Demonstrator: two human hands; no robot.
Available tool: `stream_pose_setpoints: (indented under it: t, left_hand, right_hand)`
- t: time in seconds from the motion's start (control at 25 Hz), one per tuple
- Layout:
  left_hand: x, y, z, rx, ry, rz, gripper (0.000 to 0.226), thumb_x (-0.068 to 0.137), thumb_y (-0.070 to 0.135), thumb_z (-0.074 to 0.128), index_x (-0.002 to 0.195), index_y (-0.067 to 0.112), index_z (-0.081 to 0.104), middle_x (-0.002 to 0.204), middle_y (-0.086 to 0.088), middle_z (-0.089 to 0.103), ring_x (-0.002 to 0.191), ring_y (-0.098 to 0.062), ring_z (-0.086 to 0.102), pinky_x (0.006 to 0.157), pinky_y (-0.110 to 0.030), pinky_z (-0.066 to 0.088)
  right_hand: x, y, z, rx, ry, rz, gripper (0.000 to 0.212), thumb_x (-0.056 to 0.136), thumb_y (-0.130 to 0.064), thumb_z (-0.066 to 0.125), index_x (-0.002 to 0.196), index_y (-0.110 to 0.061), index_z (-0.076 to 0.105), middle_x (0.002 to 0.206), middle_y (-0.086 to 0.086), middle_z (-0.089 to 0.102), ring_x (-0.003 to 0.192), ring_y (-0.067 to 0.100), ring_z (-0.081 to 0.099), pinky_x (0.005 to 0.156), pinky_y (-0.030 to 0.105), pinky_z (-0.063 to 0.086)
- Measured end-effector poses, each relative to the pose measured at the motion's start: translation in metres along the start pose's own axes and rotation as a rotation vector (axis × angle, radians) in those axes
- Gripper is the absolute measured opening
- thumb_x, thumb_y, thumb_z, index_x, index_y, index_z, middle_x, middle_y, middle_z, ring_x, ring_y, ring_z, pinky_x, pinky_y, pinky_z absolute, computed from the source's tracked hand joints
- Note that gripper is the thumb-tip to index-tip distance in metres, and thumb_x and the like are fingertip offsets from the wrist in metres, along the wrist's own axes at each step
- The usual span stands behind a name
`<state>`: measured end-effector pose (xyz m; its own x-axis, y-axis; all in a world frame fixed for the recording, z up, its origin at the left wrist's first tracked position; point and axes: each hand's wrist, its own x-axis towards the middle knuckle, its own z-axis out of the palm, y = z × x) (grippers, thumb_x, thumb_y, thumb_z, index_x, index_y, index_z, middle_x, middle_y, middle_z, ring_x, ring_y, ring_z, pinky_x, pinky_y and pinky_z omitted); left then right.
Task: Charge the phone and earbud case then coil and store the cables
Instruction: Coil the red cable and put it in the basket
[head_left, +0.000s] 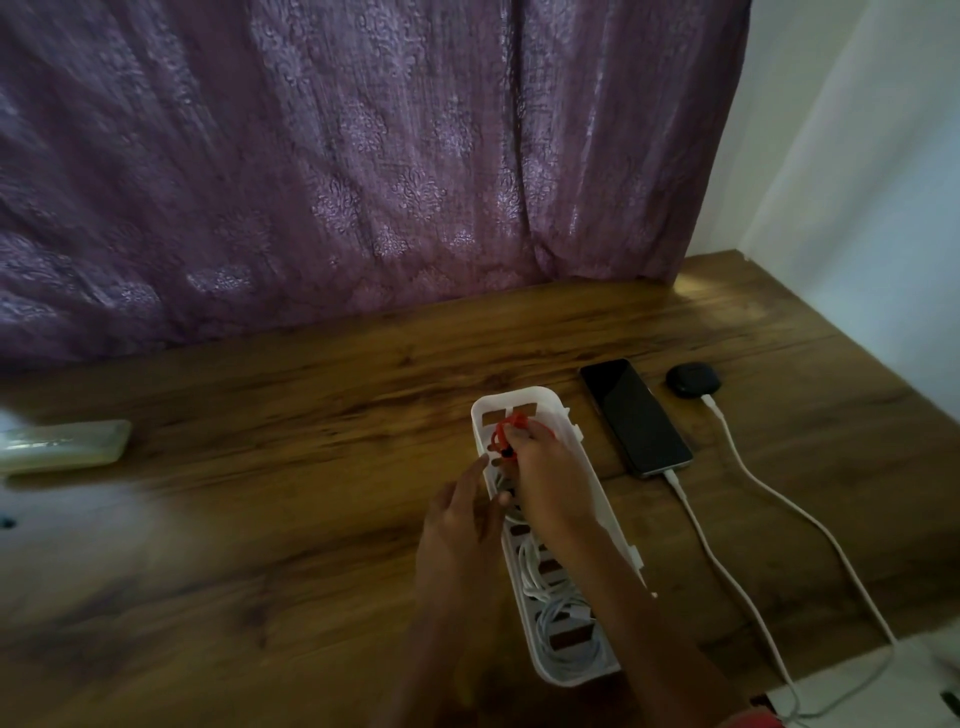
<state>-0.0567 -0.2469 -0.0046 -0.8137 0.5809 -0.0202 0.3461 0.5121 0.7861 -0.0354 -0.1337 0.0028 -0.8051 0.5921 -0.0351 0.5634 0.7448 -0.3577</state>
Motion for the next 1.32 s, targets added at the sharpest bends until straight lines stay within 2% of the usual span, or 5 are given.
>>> stream_pose_setpoints:
  t: [0.24, 0.36, 0.56, 0.76, 1.32]
  left_hand:
    - [-0.014, 0.003, -0.008, -0.107, -0.073, -0.062, 0.034, 0.093, 0.036, 0.047, 0.125, 0.026, 0.047, 0.116, 0.007, 0.057, 0.093, 0.003, 0.055, 0.069, -0.011, 0.043]
    - [-0.027, 0.006, -0.012, -0.282, -0.190, -0.132, 0.017, 0.095, 0.034, 0.046, 0.111, 0.029, 0.050, 0.097, 0.019, 0.060, 0.077, 0.017, 0.056, 0.058, -0.006, 0.044]
    - [-0.054, 0.010, -0.014, -0.531, -0.370, -0.144, 0.041, 0.098, 0.028, 0.040, 0.137, 0.035, 0.030, 0.127, 0.021, 0.046, 0.112, 0.002, 0.047, 0.094, -0.023, 0.040]
    - [-0.073, 0.008, -0.005, -0.551, -0.389, -0.185, 0.050, 0.098, 0.028, 0.036, 0.145, 0.031, 0.018, 0.146, 0.012, 0.033, 0.130, -0.009, 0.035, 0.099, -0.026, 0.030]
    - [-0.065, 0.043, -0.002, -0.728, -0.432, -0.054, 0.042, 0.100, 0.021, 0.031, 0.139, 0.037, 0.028, 0.138, 0.012, 0.041, 0.122, -0.005, 0.040, 0.101, -0.026, 0.032]
  right_hand:
    - [-0.034, 0.010, -0.010, 0.079, 0.346, -0.044, 0.040, 0.090, -0.029, 0.057, 0.129, -0.019, 0.052, 0.136, 0.002, 0.051, 0.125, 0.020, 0.046, 0.097, 0.030, 0.042]
    - [-0.058, 0.025, -0.018, 0.153, 0.272, -0.033, 0.055, 0.090, -0.038, 0.056, 0.140, -0.021, 0.039, 0.148, 0.002, 0.035, 0.136, 0.020, 0.032, 0.107, 0.034, 0.032]
    - [-0.106, 0.051, -0.016, 0.338, 0.130, 0.140, 0.075, 0.085, -0.047, 0.056, 0.146, -0.019, 0.023, 0.154, -0.001, 0.021, 0.141, 0.014, 0.019, 0.105, 0.023, 0.020]
    - [-0.125, 0.047, 0.007, 0.902, 0.213, 0.486, 0.056, 0.082, -0.042, 0.060, 0.130, -0.017, 0.046, 0.128, 0.003, 0.053, 0.111, 0.016, 0.055, 0.064, 0.009, 0.040]
    - [-0.130, 0.052, -0.048, 1.105, 0.384, 0.439, 0.021, 0.098, -0.018, 0.043, 0.110, -0.025, 0.058, 0.088, -0.015, 0.057, 0.080, -0.004, 0.055, 0.061, 0.013, 0.046]
